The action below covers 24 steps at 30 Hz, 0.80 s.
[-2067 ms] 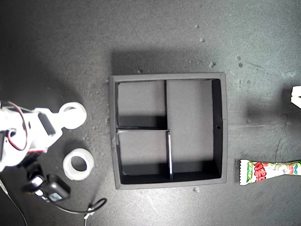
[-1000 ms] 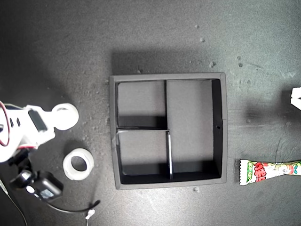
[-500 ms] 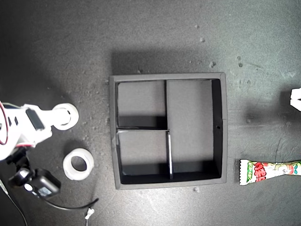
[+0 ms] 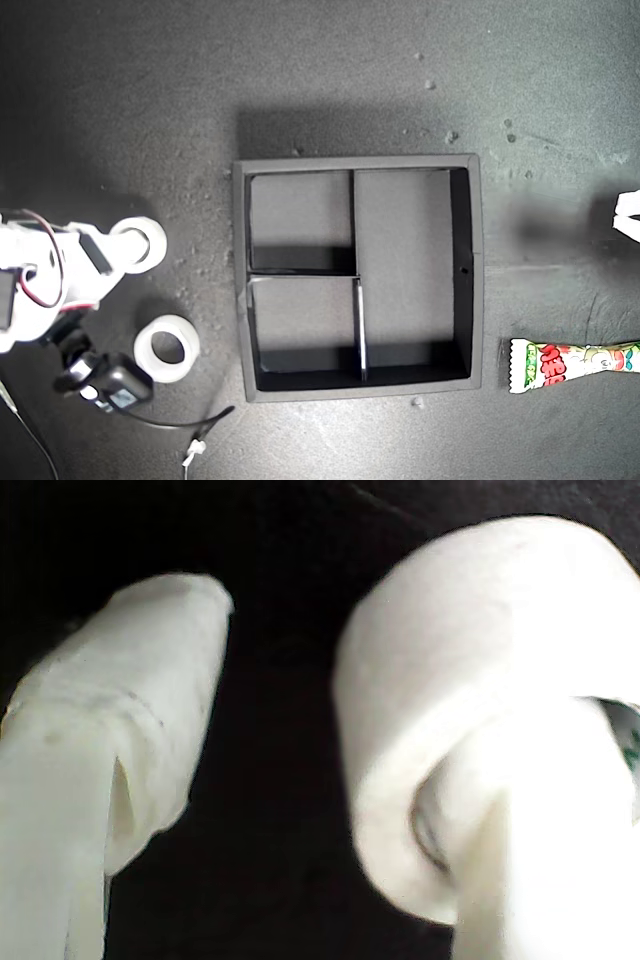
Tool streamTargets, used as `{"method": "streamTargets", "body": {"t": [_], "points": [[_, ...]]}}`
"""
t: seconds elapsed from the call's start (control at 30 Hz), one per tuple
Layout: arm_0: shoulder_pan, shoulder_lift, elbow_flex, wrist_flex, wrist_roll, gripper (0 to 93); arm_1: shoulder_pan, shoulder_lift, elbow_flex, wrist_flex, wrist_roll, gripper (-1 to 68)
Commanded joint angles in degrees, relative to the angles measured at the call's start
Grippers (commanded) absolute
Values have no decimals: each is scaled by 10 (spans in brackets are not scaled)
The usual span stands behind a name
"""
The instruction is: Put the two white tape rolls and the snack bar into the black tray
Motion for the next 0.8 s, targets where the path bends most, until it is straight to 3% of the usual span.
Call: {"method": "streamTargets", "body": {"t": [0.0,0.13,0.27,0.4,0.53,0.67,0.77], "points": [[-33,35,-45,42,-8,1,-9,4,7,-16,169,-5],[-42,89,-159,156,25,1,34,4,7,-62,103,-5],[-20,31,-378,233,62,1,54,4,-2,-185,-222,-5],[13,-137,-620,275,85,2,-20,4,-84,-243,-483,-3],[38,-294,-795,307,97,2,-98,-9,-201,-235,-621,-2],[50,-454,-966,367,98,2,-161,-102,-282,-237,-643,22],[54,-634,-1216,480,98,1,-204,-232,-346,-262,-622,28]]}}
